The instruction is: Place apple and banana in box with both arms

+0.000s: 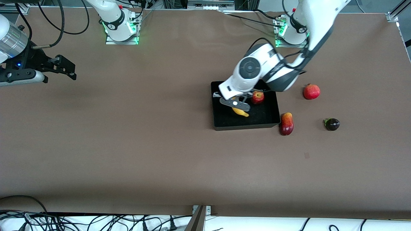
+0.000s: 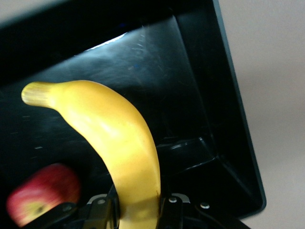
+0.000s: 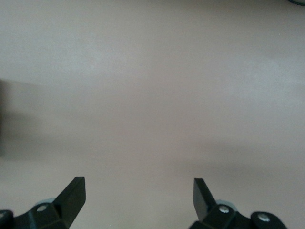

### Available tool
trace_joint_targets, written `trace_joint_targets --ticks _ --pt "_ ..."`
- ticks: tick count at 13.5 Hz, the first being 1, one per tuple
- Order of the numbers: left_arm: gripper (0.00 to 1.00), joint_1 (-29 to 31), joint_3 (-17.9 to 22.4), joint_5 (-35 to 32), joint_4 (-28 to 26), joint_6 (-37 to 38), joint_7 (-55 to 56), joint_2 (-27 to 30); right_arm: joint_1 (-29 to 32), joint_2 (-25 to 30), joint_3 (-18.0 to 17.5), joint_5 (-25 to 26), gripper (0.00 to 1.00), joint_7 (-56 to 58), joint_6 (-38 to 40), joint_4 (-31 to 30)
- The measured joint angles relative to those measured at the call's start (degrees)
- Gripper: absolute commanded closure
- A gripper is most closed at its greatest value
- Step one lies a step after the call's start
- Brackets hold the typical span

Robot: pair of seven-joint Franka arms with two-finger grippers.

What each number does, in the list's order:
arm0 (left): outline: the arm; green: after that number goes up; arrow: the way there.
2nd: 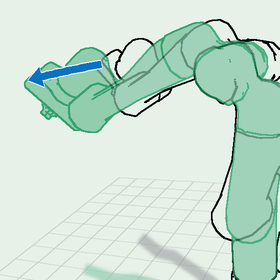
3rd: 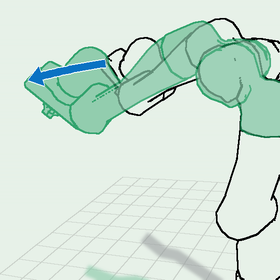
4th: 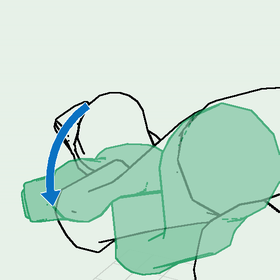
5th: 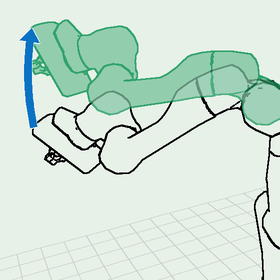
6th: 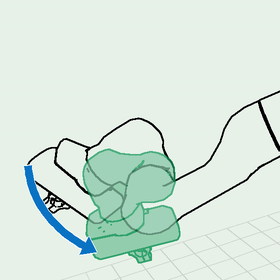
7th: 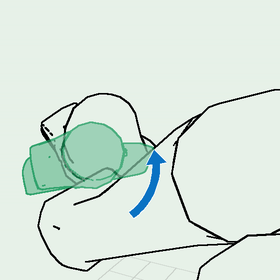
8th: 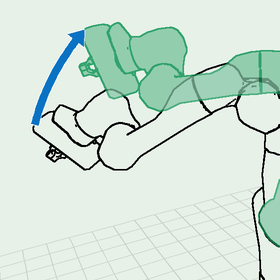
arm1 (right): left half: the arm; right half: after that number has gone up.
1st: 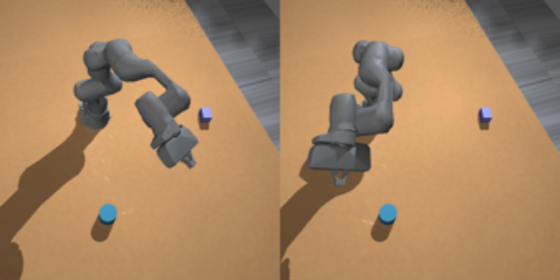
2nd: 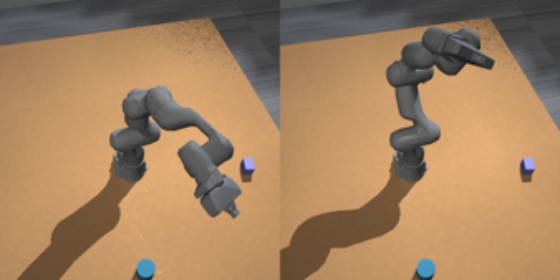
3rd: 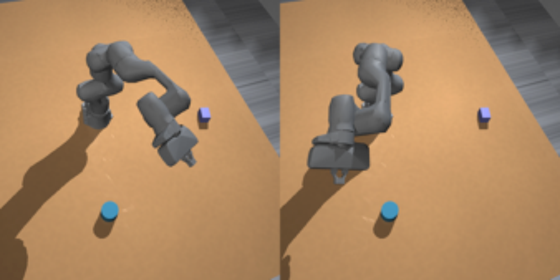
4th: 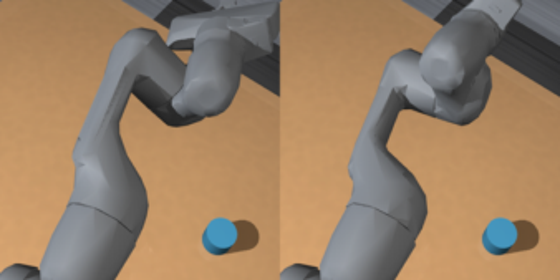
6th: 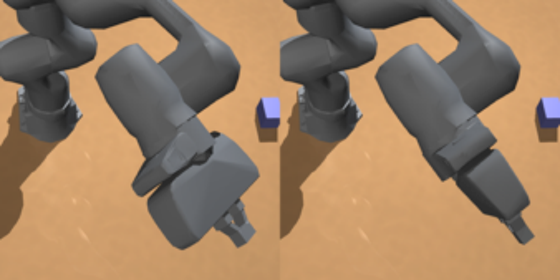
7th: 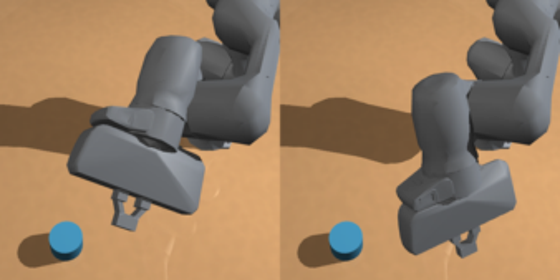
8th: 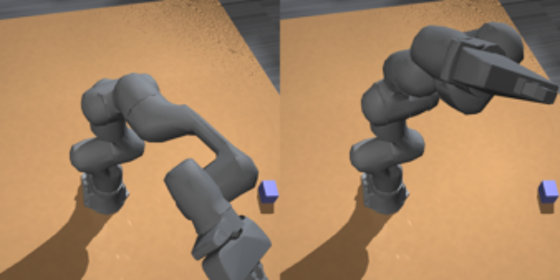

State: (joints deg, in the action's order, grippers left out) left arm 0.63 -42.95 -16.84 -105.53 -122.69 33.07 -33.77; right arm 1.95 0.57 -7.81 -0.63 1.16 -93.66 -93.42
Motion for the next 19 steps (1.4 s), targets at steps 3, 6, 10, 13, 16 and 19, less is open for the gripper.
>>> trace_joint_targets --ticks 3,6,10,13,16,19 --pt "0.74 0.17 1.88 -2.85 0.0 -5.01 0.16 -4.96 0.0 0.0 -0.03 0.0 0.0 0.0 0.0 0.02" --pt "0.0 0.27 3.23 -3.56 0.08 -7.05 0.15 -7.91 0.0 0.0 -0.04 0.0 0.0 0.0 0.0 0.02" --pt "0.0 1.82 3.4 -3.6 3.23 -1.19 0.14 -5.68 0.0 -0.01 -0.11 0.0 0.0 0.0 0.0 0.02" --pt "0.0 3.11 3.23 -3.6 10.98 15.14 0.09 1.32 0.0 -0.01 -0.13 0.0 0.0 0.0 0.0 0.04" --pt "0.0 4.82 3.12 -3.59 19.74 28.71 -2.22 5.99 0.0 -0.01 -0.15 0.0 0.0 0.0 0.0 0.05" --pt "0.0 7.79 3.03 -3.58 27.25 37.82 -7.82 6.79 0.0 -0.01 -0.16 0.0 0.0 0.0 0.0 0.06"
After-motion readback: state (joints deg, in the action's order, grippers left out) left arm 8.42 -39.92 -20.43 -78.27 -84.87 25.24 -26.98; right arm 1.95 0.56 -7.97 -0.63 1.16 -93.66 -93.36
